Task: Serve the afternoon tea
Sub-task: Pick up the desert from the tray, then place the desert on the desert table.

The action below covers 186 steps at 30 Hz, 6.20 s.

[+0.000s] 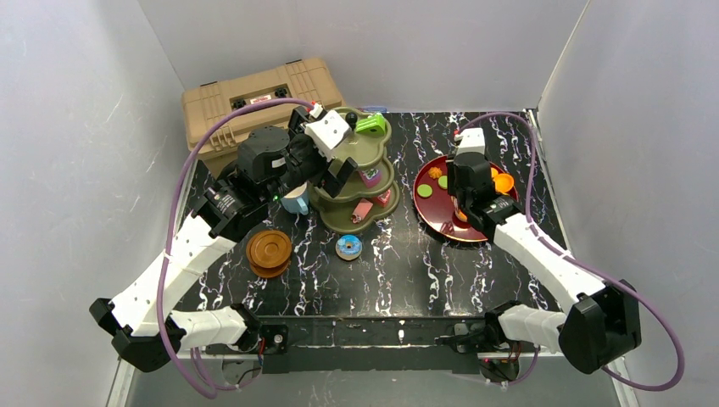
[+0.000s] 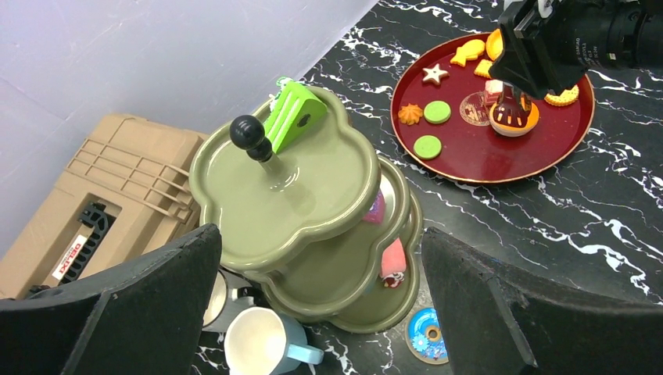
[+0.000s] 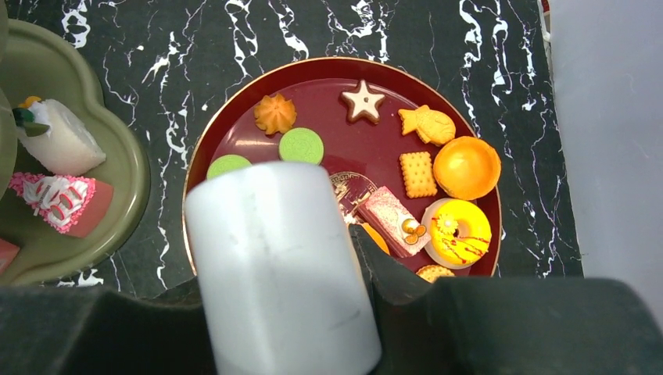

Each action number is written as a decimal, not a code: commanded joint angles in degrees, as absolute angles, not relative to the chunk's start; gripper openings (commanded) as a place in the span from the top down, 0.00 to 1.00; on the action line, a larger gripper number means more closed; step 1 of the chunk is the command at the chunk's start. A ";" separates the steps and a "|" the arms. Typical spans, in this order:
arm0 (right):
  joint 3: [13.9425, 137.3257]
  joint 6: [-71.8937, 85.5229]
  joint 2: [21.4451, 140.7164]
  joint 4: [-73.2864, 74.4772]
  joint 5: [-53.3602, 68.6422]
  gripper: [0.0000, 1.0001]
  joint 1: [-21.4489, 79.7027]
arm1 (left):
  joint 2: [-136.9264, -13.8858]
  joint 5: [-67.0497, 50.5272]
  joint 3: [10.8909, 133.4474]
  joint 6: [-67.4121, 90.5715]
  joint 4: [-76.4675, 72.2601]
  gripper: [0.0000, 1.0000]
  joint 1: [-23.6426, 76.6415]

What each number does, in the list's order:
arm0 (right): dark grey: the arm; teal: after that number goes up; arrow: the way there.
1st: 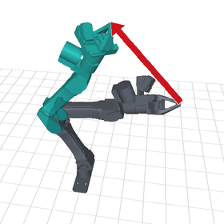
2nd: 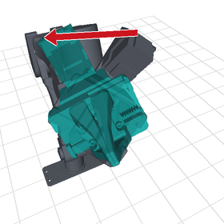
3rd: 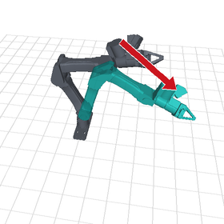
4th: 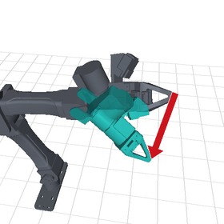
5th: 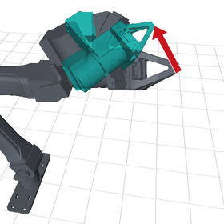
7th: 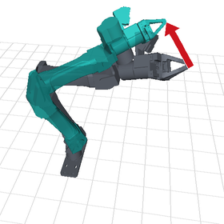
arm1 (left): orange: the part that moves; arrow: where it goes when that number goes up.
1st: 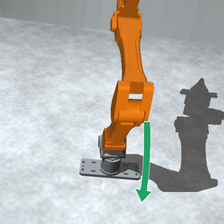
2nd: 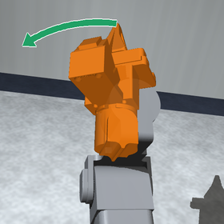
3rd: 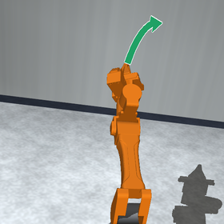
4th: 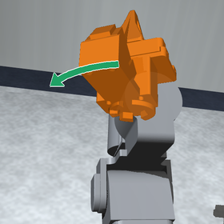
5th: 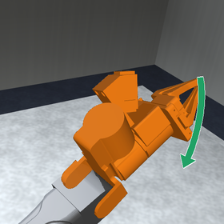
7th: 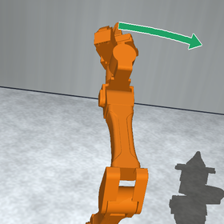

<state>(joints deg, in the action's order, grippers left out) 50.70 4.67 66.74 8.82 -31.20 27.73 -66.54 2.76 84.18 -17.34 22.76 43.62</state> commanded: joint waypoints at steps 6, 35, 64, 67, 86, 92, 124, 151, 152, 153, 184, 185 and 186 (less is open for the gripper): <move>55.09 3.98 70.00 2.39 -33.30 0.99 24.45 | -65.14 2.37 85.86 -16.63 22.72 0.02 42.98; 60.04 2.91 78.71 -3.16 -20.01 0.57 9.80 | -65.26 2.07 85.68 -16.35 22.32 0.02 42.48; 61.28 2.58 84.40 -4.51 -16.19 0.48 7.04 | -64.96 2.19 85.77 -16.45 21.62 0.02 41.86; 61.05 2.30 84.99 -4.72 -16.31 0.49 6.86 | -64.91 2.20 85.64 -16.46 21.53 0.02 41.70; 53.99 3.36 80.23 -2.05 -18.46 0.50 6.68 | -64.94 1.58 86.47 -16.18 22.15 0.02 41.41; 54.73 4.29 78.75 -2.67 -17.89 0.96 6.68 | -64.50 1.91 85.82 -16.31 22.15 0.02 41.37; 71.63 14.83 71.50 1.32 -37.99 0.99 54.79 | -73.73 -11.41 93.98 -9.82 32.52 0.02 24.06; 50.02 10.65 76.36 -50.92 -67.66 0.99 71.79 | -72.81 -13.29 91.41 -10.56 30.90 0.02 23.84; 49.82 12.19 76.11 -50.93 -68.95 0.99 71.83 | -72.98 -13.35 91.68 -10.45 31.12 0.02 23.82; 49.65 13.36 75.76 -50.89 -69.97 0.99 71.81 | -73.03 -13.42 91.91 -10.42 31.27 0.02 23.84; 46.18 61.17 75.84 -36.02 -76.02 0.99 65.59 | -81.44 -20.66 92.41 -7.93 22.69 0.02 23.87; 46.52 61.23 76.38 -36.13 -76.06 0.99 65.53 | -81.28 -20.79 92.27 -7.92 22.74 0.02 23.85; 46.65 61.37 76.90 -36.64 -75.91 0.99 65.36 | -80.93 -20.82 91.98 -7.98 22.72 0.02 23.82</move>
